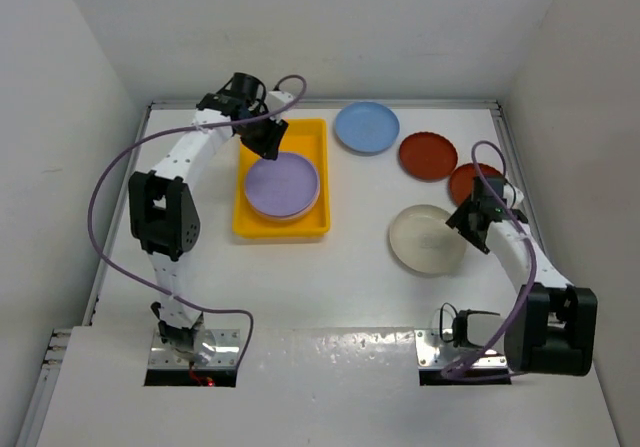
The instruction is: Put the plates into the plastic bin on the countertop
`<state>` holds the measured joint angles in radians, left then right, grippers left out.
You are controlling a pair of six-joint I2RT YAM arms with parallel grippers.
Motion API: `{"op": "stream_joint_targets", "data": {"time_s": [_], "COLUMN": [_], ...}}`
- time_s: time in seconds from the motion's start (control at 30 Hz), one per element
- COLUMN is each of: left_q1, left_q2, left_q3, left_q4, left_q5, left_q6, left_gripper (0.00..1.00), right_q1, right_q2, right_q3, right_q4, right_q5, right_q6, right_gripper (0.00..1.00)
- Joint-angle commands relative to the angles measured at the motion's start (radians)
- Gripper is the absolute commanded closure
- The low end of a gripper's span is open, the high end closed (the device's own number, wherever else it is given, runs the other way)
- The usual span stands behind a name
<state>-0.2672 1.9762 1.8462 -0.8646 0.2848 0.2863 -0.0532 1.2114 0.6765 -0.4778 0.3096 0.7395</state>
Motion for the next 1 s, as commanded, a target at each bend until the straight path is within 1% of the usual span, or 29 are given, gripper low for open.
{"op": "stream_joint_targets", "data": {"time_s": [0.0, 0.03, 0.07, 0.1, 0.13, 0.23, 0.33, 0.37, 0.4, 0.47, 0.6, 0.73, 0.8, 0.83, 0.87, 0.97], "left_q1": [0.065, 0.075, 0.095, 0.105, 0.105, 0.131, 0.155, 0.169, 0.184, 0.198, 0.232, 0.250, 0.250, 0.261, 0.261, 0.284], "left_q2": [-0.063, -0.063, -0.072, -0.083, -0.083, -0.108, -0.131, -0.131, -0.140, -0.140, -0.140, -0.140, -0.140, -0.140, -0.140, -0.140], "left_q3": [0.056, 0.056, 0.056, 0.047, 0.038, 0.027, 0.005, -0.004, -0.004, -0.004, -0.013, -0.013, -0.013, -0.013, -0.013, -0.002], "left_q4": [0.016, 0.016, 0.016, 0.016, 0.016, 0.016, 0.025, 0.026, 0.026, 0.026, 0.026, 0.026, 0.035, 0.035, 0.035, 0.035], "left_q5": [-0.038, -0.050, -0.050, -0.050, -0.050, -0.070, -0.088, -0.088, -0.088, -0.088, -0.088, -0.088, -0.088, -0.088, -0.088, -0.088], "left_q6": [-0.024, -0.024, -0.024, -0.024, -0.024, -0.024, -0.024, -0.024, -0.024, -0.024, -0.024, -0.024, -0.024, -0.024, -0.024, -0.024], "left_gripper": [0.52, 0.52, 0.52, 0.52, 0.52, 0.51, 0.51, 0.51, 0.51, 0.51, 0.51, 0.51, 0.51, 0.51, 0.51, 0.51], "right_q1": [-0.111, -0.119, -0.129, -0.135, -0.135, -0.149, -0.172, -0.174, -0.172, -0.171, -0.134, -0.059, 0.021, 0.044, 0.114, 0.185], "right_q2": [0.010, 0.017, 0.026, 0.052, 0.059, 0.103, 0.123, 0.128, 0.128, 0.106, 0.048, -0.032, -0.085, -0.096, -0.122, -0.133], "right_q3": [-0.072, -0.095, -0.106, -0.107, -0.107, -0.115, -0.152, -0.158, -0.158, -0.164, -0.144, -0.088, -0.051, 0.006, 0.027, 0.147], "right_q4": [0.065, 0.109, 0.123, 0.149, 0.148, 0.122, 0.142, 0.148, 0.148, 0.153, 0.143, 0.078, 0.052, 0.044, 0.028, 0.036], "right_q5": [-0.092, -0.113, -0.172, -0.188, -0.191, -0.135, -0.174, -0.187, -0.194, -0.196, -0.182, -0.164, -0.176, -0.167, -0.152, -0.101], "right_q6": [0.041, 0.046, 0.046, 0.041, 0.046, 0.072, 0.057, 0.052, 0.052, 0.037, -0.034, -0.091, -0.100, -0.098, -0.085, -0.066], "right_gripper": [0.33, 0.35, 0.39, 0.42, 0.42, 0.48, 0.65, 0.82, 0.89, 0.99, 1.00, 1.00, 1.00, 1.00, 1.00, 1.00]}}
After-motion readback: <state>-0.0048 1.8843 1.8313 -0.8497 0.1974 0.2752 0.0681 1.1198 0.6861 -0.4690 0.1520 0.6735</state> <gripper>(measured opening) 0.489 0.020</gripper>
